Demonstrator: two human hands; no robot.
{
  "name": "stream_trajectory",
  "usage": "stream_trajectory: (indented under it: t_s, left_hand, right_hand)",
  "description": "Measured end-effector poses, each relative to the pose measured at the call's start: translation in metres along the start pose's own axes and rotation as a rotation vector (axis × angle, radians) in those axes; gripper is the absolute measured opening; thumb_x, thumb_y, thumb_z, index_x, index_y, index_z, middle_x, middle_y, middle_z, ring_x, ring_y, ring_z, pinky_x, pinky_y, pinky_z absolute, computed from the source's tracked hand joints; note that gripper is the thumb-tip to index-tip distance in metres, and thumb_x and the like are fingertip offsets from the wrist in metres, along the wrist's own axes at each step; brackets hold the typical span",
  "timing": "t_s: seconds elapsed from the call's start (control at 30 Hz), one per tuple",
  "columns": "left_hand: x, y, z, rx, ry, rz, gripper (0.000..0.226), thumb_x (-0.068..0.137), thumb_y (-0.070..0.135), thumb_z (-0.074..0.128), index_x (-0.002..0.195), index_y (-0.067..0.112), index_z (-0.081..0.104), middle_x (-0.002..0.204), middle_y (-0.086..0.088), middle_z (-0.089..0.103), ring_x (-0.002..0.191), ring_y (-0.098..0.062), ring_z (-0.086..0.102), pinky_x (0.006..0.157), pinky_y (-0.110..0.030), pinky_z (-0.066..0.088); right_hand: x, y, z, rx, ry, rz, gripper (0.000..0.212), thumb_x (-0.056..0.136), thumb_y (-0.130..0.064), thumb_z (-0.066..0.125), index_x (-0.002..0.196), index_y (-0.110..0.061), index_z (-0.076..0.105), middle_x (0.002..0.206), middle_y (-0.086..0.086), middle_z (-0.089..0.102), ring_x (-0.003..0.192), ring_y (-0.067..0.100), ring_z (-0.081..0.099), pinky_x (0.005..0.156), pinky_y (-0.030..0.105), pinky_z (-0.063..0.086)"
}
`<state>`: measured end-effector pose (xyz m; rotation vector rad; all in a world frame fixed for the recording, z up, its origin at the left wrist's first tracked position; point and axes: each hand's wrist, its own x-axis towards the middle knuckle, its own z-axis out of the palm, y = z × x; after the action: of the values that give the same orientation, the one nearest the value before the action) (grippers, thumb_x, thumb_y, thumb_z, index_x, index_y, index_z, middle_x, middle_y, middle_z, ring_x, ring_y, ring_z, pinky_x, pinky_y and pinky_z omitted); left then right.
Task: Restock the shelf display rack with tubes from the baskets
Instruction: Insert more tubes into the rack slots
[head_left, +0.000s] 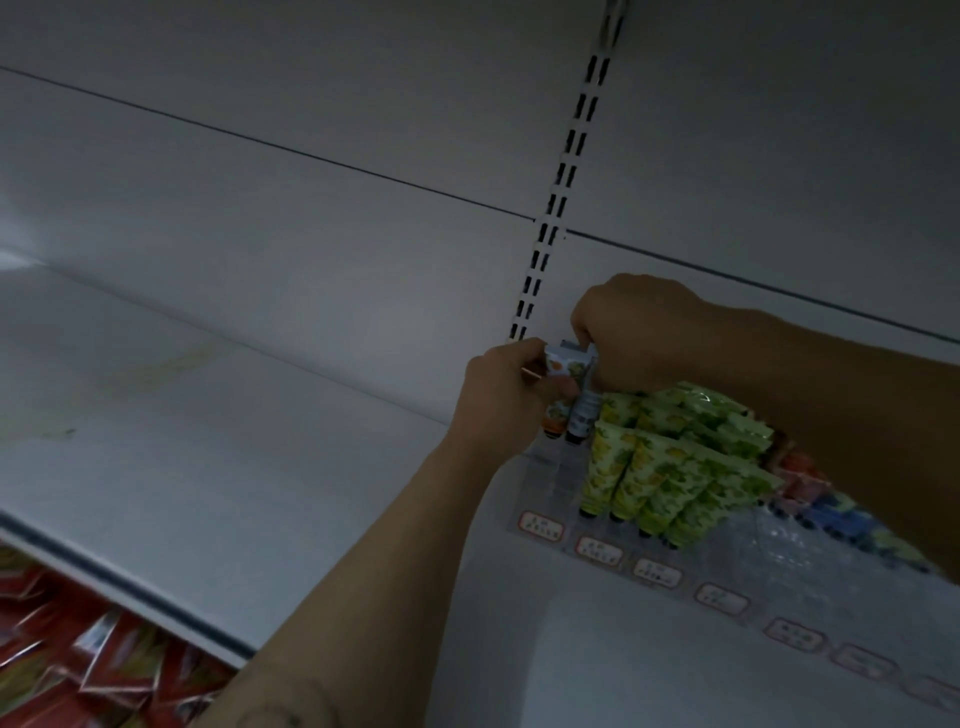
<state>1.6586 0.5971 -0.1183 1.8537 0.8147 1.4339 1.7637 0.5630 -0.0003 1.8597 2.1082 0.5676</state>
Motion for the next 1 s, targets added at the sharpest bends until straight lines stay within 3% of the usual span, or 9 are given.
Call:
stream_trajectory:
  t_s: [0.07, 0.13, 0.27, 0.37, 0.43, 0.5, 0.7, 0.87, 1.0]
  left_hand:
    - [-0.002, -0.002, 0.001, 0.002, 0.016, -0.010, 0.014, 0.079, 0.009, 0.073, 0.080, -0.003, 0.065, 0.072, -0.007, 0.065, 0.062, -0.010, 0.056, 0.050, -0.010, 0.036]
    - [-0.005, -0.004, 0.002, -0.017, 0.018, -0.028, 0.012, 0.079, 0.006, 0.072, 0.078, -0.001, 0.063, 0.066, 0.001, 0.060, 0.056, 0.001, 0.052, 0.050, -0.009, 0.036]
    - [-0.008, -0.008, 0.002, 0.000, 0.004, 0.015, 0.008, 0.080, 0.005, 0.071, 0.078, 0.003, 0.063, 0.066, 0.006, 0.058, 0.055, 0.011, 0.051, 0.052, -0.006, 0.037]
    - [-0.007, -0.007, 0.000, 0.051, -0.003, 0.075, 0.009, 0.081, 0.005, 0.070, 0.081, -0.002, 0.064, 0.070, 0.002, 0.060, 0.058, 0.004, 0.051, 0.053, -0.006, 0.038]
    - [-0.007, -0.005, 0.001, 0.078, -0.016, 0.089, 0.010, 0.082, 0.005, 0.070, 0.082, -0.002, 0.064, 0.071, 0.001, 0.060, 0.063, 0.000, 0.049, 0.053, -0.006, 0.038]
    - [-0.007, -0.003, 0.001, 0.091, -0.030, 0.083, 0.009, 0.082, 0.007, 0.069, 0.085, 0.000, 0.065, 0.075, 0.001, 0.062, 0.064, -0.001, 0.050, 0.054, -0.005, 0.038]
    - [0.000, -0.002, -0.002, 0.168, -0.058, 0.093, 0.011, 0.080, 0.008, 0.073, 0.083, 0.000, 0.065, 0.075, 0.002, 0.059, 0.068, -0.009, 0.053, 0.052, -0.004, 0.036]
    - [0.012, -0.003, -0.001, 0.276, -0.108, 0.174, 0.020, 0.075, 0.011, 0.077, 0.074, -0.004, 0.064, 0.070, -0.007, 0.065, 0.064, -0.010, 0.054, 0.053, -0.009, 0.034]
    - [0.016, 0.002, -0.006, 0.340, -0.167, 0.176, 0.022, 0.073, 0.015, 0.079, 0.073, 0.001, 0.063, 0.068, 0.005, 0.058, 0.060, -0.007, 0.050, 0.051, -0.007, 0.034]
  right_hand:
    - [0.005, -0.003, -0.004, -0.005, -0.055, -0.004, 0.020, 0.082, -0.022, 0.070, 0.083, -0.003, 0.061, 0.074, 0.006, 0.054, 0.067, 0.018, 0.049, 0.050, 0.021, 0.036]
    - [0.012, -0.007, -0.008, -0.016, -0.138, -0.009, 0.026, 0.078, -0.025, 0.075, 0.075, -0.005, 0.058, 0.068, 0.003, 0.051, 0.064, 0.016, 0.049, 0.057, 0.024, 0.041]
    - [0.018, -0.011, -0.005, -0.029, -0.167, -0.007, 0.046, 0.072, -0.035, 0.080, 0.106, -0.006, 0.068, 0.084, 0.003, 0.062, 0.078, 0.018, 0.056, 0.061, 0.024, 0.044]
    - [0.013, -0.006, 0.001, -0.021, -0.094, 0.008, 0.028, 0.074, -0.032, 0.079, 0.081, -0.008, 0.067, 0.066, 0.000, 0.051, 0.060, 0.013, 0.047, 0.048, 0.021, 0.033]
    - [0.011, -0.005, -0.002, -0.012, -0.112, 0.019, 0.029, 0.076, -0.029, 0.077, 0.068, -0.008, 0.060, 0.060, -0.001, 0.045, 0.054, 0.011, 0.041, 0.047, 0.021, 0.031]
    - [0.014, -0.007, -0.007, -0.060, -0.199, 0.002, 0.029, 0.080, -0.031, 0.074, 0.069, -0.008, 0.060, 0.058, -0.001, 0.044, 0.052, 0.009, 0.038, 0.046, 0.021, 0.031]
    - [0.021, -0.004, -0.007, -0.104, -0.331, -0.037, 0.026, 0.091, -0.035, 0.060, 0.088, -0.009, 0.063, 0.067, 0.000, 0.048, 0.056, 0.009, 0.038, 0.037, 0.006, 0.033]
    - [0.016, 0.008, 0.003, -0.040, -0.234, -0.013, 0.015, 0.087, -0.016, 0.059, 0.084, -0.003, 0.067, 0.067, 0.003, 0.049, 0.053, 0.010, 0.037, 0.042, 0.016, 0.029]
    - [0.013, 0.011, 0.010, 0.037, -0.160, -0.024, 0.023, 0.087, -0.014, 0.060, 0.066, -0.005, 0.055, 0.058, 0.001, 0.042, 0.050, 0.010, 0.033, 0.038, 0.013, 0.028]
